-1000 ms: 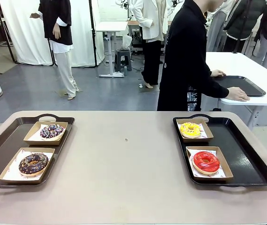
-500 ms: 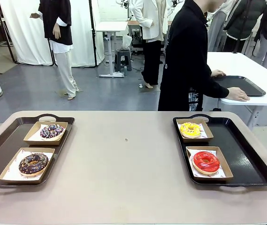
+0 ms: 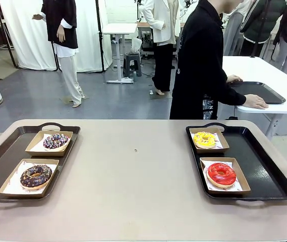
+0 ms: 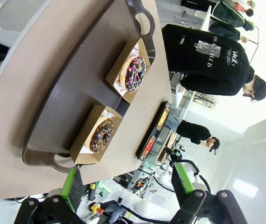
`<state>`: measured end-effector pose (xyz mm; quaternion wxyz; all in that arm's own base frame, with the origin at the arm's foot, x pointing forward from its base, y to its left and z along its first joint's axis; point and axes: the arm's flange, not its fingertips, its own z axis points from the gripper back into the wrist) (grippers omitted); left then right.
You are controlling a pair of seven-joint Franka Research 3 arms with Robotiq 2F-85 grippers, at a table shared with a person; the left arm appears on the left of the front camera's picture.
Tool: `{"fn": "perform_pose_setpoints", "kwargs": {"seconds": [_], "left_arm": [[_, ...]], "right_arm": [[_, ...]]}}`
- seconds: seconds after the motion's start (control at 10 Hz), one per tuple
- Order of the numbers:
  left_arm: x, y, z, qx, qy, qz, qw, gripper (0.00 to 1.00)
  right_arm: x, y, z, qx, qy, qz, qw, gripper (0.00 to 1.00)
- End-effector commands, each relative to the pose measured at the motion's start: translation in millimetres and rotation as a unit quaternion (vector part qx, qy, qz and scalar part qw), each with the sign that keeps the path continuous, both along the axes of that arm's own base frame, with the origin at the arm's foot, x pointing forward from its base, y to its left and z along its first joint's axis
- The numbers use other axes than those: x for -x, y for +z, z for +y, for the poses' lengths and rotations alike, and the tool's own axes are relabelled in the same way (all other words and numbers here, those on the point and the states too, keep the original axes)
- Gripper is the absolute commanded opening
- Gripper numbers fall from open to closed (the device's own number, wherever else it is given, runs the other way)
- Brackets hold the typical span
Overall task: Individually package the donuts and arrange them on the tray.
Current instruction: Place the picked Paper togo box on the Handle tray.
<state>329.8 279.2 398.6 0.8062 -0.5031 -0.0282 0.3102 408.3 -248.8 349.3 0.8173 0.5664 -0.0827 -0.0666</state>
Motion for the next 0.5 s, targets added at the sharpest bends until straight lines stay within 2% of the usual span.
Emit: {"fn": "perform_pose_setpoints", "kwargs": {"seconds": [0.0, 0.4], "left_arm": [[3.4, 1.3, -1.6, 0.003, 0.001, -0.004, 1.000, 1.00], [3.4, 1.3, -1.6, 0.003, 0.001, -0.004, 1.000, 1.00]], "right_arm": [[1.0, -0.8, 0.8, 0.000, -0.001, 0.008, 1.000, 1.00], [1.0, -0.8, 0.8, 0.000, -0.001, 0.008, 1.000, 1.00]]}}
